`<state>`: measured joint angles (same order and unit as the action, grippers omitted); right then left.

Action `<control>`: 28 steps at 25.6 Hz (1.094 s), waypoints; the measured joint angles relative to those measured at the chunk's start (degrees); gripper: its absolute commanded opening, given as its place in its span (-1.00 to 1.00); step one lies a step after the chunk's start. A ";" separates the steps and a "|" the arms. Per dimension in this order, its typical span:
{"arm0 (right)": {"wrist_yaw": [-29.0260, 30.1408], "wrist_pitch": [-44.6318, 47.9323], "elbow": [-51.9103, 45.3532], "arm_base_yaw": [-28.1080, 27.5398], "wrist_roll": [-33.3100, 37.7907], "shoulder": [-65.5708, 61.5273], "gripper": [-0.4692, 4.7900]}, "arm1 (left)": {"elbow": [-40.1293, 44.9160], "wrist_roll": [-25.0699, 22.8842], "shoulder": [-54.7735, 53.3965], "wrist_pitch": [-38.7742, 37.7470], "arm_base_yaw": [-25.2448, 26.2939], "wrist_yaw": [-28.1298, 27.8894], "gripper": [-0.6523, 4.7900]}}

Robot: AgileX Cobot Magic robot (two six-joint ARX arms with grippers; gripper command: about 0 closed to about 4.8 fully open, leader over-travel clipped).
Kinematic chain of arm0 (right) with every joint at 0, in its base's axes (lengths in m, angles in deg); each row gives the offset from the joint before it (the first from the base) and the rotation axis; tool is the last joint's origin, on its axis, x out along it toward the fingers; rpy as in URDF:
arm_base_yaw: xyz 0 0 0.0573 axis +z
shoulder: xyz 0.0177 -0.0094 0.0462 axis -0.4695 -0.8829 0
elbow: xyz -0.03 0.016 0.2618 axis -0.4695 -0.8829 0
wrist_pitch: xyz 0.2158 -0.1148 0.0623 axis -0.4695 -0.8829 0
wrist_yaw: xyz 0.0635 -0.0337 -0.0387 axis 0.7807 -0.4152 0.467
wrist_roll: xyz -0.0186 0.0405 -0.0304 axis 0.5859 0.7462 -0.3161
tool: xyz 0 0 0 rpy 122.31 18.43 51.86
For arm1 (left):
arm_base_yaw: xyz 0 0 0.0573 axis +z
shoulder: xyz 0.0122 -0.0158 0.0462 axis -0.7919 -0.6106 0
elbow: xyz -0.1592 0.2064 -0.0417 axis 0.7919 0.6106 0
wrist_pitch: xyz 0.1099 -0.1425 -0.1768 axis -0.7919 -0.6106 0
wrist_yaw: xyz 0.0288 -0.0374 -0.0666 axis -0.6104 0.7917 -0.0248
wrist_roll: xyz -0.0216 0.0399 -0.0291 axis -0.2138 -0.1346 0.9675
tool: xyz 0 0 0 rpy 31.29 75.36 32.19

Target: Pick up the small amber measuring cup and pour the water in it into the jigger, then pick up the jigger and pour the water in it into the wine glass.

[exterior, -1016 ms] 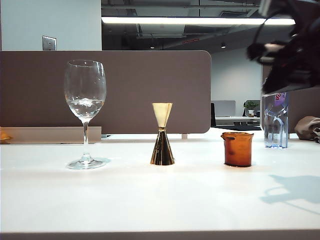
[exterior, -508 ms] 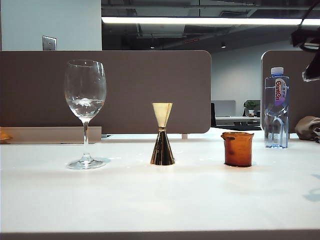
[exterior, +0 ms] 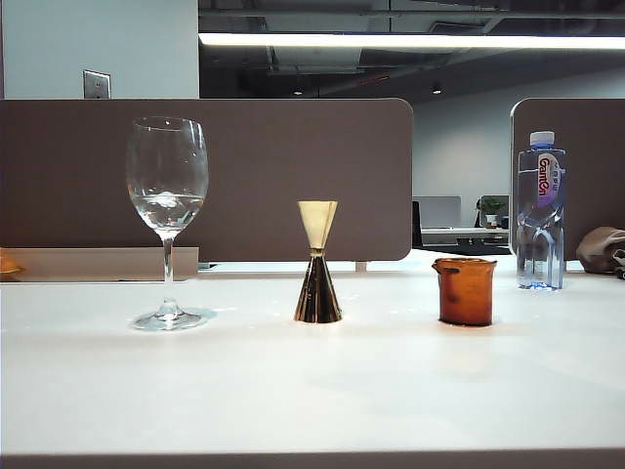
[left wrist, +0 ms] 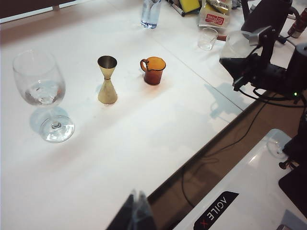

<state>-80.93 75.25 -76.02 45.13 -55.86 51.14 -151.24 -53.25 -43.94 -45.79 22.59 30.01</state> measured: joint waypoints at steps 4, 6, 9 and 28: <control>0.02 -7.30 -1.18 0.11 0.00 7.26 -0.82 | 0.00 0.00 0.00 0.02 0.00 -0.02 -0.77; 0.00 -10.80 -0.98 0.11 0.00 10.40 -0.82 | 0.00 0.00 -0.02 0.00 0.00 0.07 -0.77; 0.04 -13.35 -1.05 0.11 0.00 12.48 -0.82 | 0.00 0.00 0.00 0.00 0.00 0.02 -0.77; -1.60 -13.77 -2.97 -8.31 -1.22 31.34 -0.82 | 0.00 0.00 0.02 0.00 0.00 0.00 -0.77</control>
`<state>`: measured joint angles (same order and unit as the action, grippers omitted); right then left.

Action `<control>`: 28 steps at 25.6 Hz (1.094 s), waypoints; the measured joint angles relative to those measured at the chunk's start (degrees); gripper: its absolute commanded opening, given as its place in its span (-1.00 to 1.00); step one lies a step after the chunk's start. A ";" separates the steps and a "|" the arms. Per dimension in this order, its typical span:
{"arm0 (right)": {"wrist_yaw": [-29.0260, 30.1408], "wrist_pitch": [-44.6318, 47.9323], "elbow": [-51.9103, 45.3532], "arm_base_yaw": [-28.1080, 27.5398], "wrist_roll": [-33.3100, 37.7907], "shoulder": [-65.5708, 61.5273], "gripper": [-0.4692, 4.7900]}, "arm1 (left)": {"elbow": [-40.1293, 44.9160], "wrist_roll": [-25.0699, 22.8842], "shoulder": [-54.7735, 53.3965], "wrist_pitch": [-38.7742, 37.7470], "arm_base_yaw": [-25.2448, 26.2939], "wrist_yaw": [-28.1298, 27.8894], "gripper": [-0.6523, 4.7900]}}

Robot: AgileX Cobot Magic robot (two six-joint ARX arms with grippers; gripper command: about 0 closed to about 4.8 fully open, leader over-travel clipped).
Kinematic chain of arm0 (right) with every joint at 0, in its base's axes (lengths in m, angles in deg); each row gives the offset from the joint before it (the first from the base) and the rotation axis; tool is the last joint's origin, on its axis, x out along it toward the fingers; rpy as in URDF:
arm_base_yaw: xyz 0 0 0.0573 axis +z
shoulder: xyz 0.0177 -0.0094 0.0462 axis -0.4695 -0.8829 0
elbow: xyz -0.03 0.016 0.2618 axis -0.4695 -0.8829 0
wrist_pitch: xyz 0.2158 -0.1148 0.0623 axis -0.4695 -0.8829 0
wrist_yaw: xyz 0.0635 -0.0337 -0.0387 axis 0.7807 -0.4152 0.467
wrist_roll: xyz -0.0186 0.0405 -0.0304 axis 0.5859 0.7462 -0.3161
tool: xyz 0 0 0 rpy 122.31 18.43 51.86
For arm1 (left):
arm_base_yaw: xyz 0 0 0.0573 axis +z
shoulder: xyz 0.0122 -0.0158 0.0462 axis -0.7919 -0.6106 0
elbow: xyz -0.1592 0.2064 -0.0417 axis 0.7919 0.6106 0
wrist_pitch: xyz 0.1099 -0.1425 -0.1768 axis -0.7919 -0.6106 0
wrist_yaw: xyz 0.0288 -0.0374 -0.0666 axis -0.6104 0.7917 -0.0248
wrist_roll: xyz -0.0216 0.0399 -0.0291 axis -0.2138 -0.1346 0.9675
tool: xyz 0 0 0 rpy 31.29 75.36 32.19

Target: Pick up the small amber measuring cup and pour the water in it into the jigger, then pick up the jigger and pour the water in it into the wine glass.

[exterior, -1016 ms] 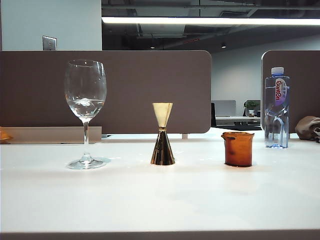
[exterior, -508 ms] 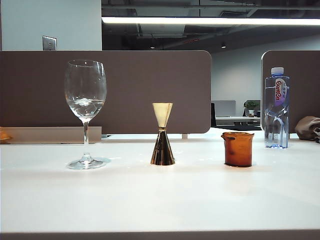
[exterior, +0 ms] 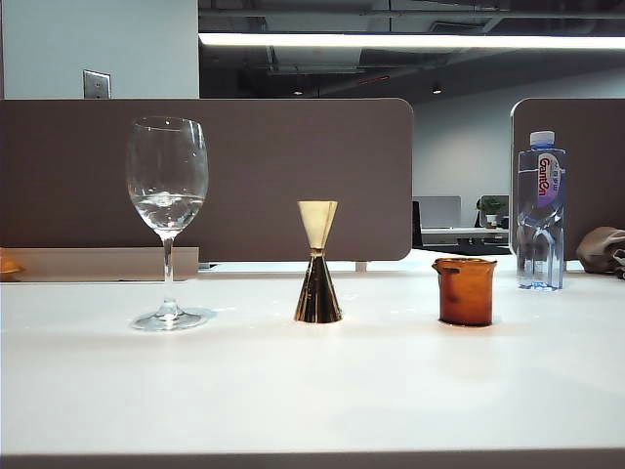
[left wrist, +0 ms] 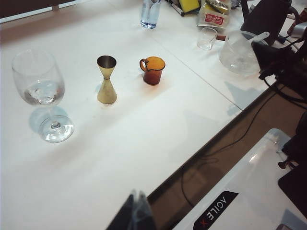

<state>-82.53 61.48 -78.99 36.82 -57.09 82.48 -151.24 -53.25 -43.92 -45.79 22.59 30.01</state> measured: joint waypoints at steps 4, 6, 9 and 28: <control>0.20 0.20 -3.65 -0.02 -0.09 0.00 -0.82 | 0.00 0.00 0.02 0.02 0.00 0.00 -0.77; 0.50 -0.31 -3.69 -0.92 -0.11 0.00 -0.82 | 0.00 0.00 0.02 0.02 0.00 0.00 -0.77; 1.81 -2.16 -3.69 -4.76 -0.11 0.00 -0.82 | 0.00 0.00 0.02 0.00 0.00 0.00 -0.77; 8.13 -8.87 -3.69 -9.18 -10.21 -0.02 -0.82 | 0.00 -0.02 -0.02 0.00 0.00 0.00 -0.77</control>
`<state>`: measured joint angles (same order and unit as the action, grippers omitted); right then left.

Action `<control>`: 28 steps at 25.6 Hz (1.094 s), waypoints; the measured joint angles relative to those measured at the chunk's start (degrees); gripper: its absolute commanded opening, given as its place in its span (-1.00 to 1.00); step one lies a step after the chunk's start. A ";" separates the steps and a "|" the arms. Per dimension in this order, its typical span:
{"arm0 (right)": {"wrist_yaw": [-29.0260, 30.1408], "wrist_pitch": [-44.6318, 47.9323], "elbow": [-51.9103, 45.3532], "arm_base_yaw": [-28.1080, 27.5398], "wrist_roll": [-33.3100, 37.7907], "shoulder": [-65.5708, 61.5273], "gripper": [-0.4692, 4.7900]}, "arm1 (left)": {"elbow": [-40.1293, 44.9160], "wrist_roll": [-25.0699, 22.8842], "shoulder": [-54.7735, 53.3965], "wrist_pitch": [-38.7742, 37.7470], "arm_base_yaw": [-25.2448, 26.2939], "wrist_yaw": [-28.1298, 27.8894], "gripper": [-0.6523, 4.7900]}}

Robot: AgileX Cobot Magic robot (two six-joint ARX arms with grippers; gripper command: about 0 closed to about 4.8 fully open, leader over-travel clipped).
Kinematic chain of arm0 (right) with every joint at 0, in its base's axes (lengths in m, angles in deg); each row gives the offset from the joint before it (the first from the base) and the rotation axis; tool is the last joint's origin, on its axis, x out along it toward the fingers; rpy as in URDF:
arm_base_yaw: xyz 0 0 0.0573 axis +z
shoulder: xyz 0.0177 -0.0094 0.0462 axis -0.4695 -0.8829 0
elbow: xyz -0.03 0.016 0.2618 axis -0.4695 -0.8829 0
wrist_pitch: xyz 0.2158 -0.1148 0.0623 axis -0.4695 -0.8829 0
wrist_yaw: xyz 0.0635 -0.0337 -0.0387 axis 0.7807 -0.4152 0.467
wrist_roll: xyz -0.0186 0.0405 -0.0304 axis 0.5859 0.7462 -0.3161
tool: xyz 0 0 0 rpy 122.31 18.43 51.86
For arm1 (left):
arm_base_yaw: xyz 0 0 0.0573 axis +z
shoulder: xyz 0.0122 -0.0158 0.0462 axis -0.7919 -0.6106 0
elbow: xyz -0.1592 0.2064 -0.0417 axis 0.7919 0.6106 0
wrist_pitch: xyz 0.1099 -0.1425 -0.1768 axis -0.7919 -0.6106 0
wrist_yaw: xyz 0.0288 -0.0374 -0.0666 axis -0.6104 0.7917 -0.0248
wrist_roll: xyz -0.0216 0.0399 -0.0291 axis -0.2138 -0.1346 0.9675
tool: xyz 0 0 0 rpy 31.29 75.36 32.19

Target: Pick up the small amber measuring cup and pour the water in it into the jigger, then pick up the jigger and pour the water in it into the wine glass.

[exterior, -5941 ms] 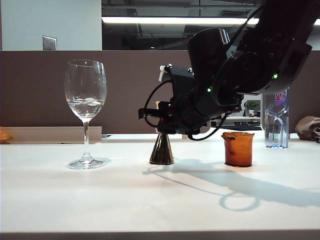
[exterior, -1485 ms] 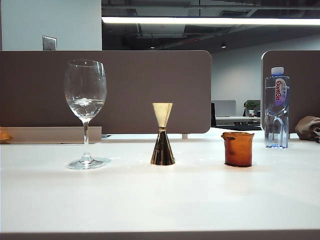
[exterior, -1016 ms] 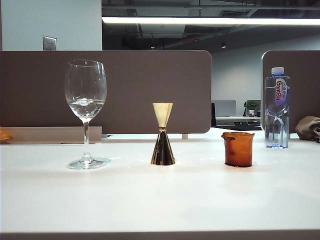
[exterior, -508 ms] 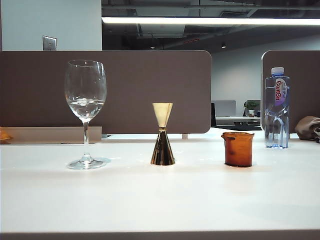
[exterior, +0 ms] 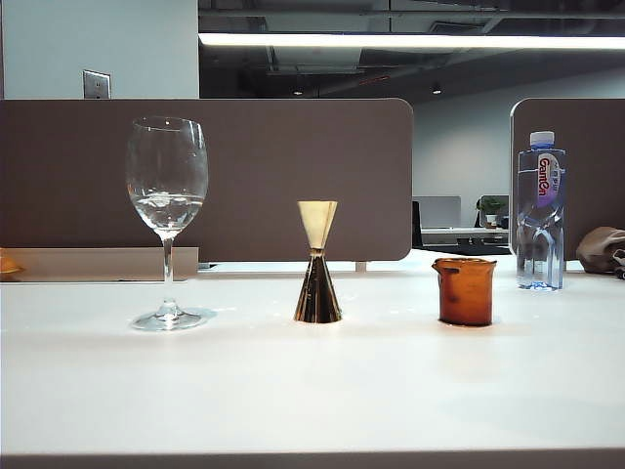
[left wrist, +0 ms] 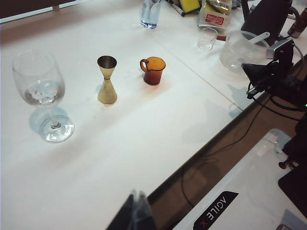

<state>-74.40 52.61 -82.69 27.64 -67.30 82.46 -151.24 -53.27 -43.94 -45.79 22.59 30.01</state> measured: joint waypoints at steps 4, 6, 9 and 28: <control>0.00 0.00 0.00 0.00 0.00 0.00 -0.82 | 0.00 0.02 0.00 0.02 0.00 0.00 -0.77; 0.00 0.00 0.00 0.00 0.00 0.00 -0.82 | 0.00 0.02 0.00 0.00 0.00 0.00 -0.77; 0.00 0.00 0.00 0.00 0.00 0.00 -0.82 | 0.00 0.00 0.00 0.00 0.00 0.00 -0.77; 0.02 -0.07 0.00 0.00 -0.02 0.02 -0.82 | 52.39 -15.67 21.77 77.35 3.98 -12.96 -0.77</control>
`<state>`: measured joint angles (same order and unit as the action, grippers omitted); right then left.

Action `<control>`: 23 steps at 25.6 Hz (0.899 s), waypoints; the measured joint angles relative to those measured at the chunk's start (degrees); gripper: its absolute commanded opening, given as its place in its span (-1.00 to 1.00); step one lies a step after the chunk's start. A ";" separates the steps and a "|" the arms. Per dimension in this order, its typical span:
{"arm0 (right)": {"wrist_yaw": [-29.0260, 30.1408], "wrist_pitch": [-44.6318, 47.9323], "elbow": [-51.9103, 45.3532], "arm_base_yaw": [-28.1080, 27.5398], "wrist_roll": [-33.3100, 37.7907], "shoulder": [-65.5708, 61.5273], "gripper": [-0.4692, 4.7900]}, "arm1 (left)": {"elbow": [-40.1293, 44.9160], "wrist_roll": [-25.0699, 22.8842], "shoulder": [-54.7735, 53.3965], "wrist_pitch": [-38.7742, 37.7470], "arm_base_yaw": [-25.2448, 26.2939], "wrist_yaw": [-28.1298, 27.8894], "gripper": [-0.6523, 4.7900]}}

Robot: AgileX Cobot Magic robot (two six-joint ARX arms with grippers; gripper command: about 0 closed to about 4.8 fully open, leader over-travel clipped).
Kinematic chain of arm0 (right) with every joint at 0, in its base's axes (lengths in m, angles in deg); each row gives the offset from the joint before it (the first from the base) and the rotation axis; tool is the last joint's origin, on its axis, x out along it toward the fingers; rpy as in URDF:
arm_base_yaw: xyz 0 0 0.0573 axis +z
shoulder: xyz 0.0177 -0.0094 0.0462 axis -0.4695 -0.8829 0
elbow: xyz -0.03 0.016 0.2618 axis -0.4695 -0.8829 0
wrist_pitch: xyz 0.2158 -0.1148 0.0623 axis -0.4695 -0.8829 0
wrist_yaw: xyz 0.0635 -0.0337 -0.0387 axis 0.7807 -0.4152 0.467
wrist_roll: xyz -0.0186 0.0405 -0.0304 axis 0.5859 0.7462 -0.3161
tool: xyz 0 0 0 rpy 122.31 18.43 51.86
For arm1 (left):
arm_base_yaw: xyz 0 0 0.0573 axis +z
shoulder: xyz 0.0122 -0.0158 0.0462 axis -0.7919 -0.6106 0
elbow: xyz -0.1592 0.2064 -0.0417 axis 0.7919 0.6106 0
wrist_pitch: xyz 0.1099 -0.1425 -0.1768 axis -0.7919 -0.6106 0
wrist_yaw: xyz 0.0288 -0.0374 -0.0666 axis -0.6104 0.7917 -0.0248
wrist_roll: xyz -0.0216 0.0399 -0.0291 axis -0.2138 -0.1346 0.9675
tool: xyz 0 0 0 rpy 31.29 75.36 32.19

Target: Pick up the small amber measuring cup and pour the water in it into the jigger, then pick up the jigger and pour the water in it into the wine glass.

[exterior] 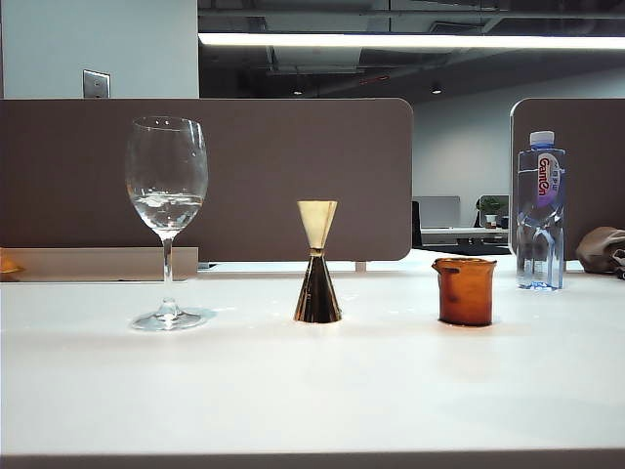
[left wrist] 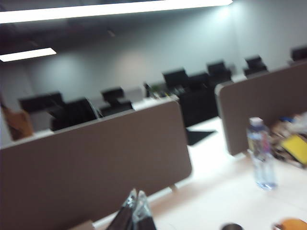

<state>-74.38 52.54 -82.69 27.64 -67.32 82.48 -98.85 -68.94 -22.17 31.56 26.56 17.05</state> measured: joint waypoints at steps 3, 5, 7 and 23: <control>0.00 0.00 0.00 0.00 0.00 0.00 -0.82 | 5.18 0.07 3.43 4.00 1.75 -0.13 -0.77; 0.00 -0.02 0.00 0.00 0.00 0.00 -0.82 | 9.51 1.86 6.27 5.33 2.99 -0.11 -0.77; 0.02 -0.02 0.00 0.00 0.00 0.00 -0.82 | 11.52 3.02 7.02 5.46 3.56 -0.13 -0.77; 0.02 -0.02 0.00 0.00 0.00 0.00 -0.82 | 27.45 11.65 12.81 5.35 9.46 -2.45 -0.77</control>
<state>-74.35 52.52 -82.69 27.64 -67.32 82.48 -71.40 -57.29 -9.36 36.91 36.03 14.60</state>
